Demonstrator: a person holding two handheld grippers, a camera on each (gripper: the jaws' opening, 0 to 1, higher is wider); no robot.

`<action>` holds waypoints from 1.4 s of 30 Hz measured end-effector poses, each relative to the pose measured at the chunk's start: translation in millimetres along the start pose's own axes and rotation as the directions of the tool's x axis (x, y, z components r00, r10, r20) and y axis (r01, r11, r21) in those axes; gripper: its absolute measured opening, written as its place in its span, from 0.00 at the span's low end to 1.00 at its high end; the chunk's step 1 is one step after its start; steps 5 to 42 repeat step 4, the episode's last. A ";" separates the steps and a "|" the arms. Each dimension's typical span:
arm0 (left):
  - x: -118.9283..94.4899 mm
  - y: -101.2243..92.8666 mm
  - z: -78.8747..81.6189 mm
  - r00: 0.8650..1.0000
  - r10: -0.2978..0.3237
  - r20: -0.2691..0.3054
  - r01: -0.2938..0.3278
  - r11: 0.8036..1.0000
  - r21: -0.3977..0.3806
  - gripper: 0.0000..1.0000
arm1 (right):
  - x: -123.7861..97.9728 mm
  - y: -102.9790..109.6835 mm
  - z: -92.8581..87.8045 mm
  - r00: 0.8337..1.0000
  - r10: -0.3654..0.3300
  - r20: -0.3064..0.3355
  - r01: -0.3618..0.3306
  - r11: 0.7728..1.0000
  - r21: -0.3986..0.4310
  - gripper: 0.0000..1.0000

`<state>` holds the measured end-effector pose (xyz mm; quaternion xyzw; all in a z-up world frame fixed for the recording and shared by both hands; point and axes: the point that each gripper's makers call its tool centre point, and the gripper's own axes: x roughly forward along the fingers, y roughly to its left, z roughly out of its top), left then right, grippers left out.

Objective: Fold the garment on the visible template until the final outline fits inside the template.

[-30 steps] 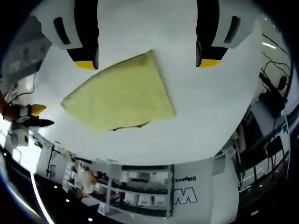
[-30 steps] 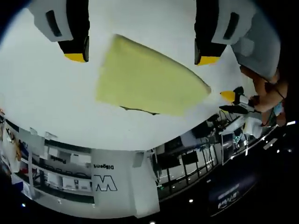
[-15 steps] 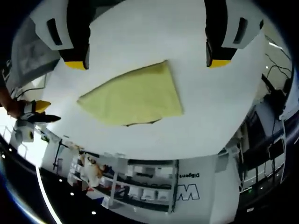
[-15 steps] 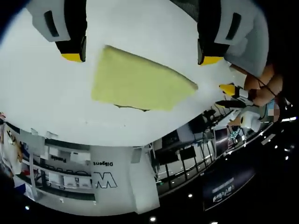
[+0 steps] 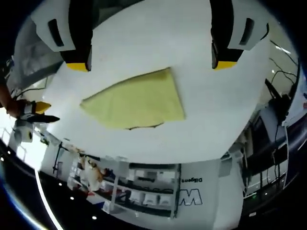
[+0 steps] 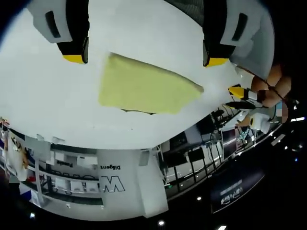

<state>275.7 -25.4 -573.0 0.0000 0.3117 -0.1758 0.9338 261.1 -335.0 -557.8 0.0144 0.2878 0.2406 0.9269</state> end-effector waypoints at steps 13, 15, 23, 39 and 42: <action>-0.8 -0.1 -2.2 1.000 0.000 -0.013 0.000 1.000 0.001 0.99 | -3.6 -1.2 -2.8 1.000 -0.002 -0.005 0.002 1.000 0.009 0.99; -0.8 -0.1 -2.2 1.000 0.000 -0.013 0.000 1.000 0.001 0.99 | -3.6 -1.2 -2.8 1.000 -0.002 -0.005 0.002 1.000 0.009 0.99; -0.8 -0.1 -2.2 1.000 0.000 -0.013 0.000 1.000 0.001 0.99 | -3.6 -1.2 -2.8 1.000 -0.002 -0.005 0.002 1.000 0.009 0.99; -0.8 -0.1 -2.2 1.000 0.000 -0.013 0.000 1.000 0.001 0.99 | -3.6 -1.2 -2.8 1.000 -0.002 -0.005 0.002 1.000 0.009 0.99; -0.8 -0.1 -2.2 1.000 0.000 -0.013 0.000 1.000 0.001 0.99 | -3.6 -1.2 -2.8 1.000 -0.002 -0.005 0.002 1.000 0.009 0.99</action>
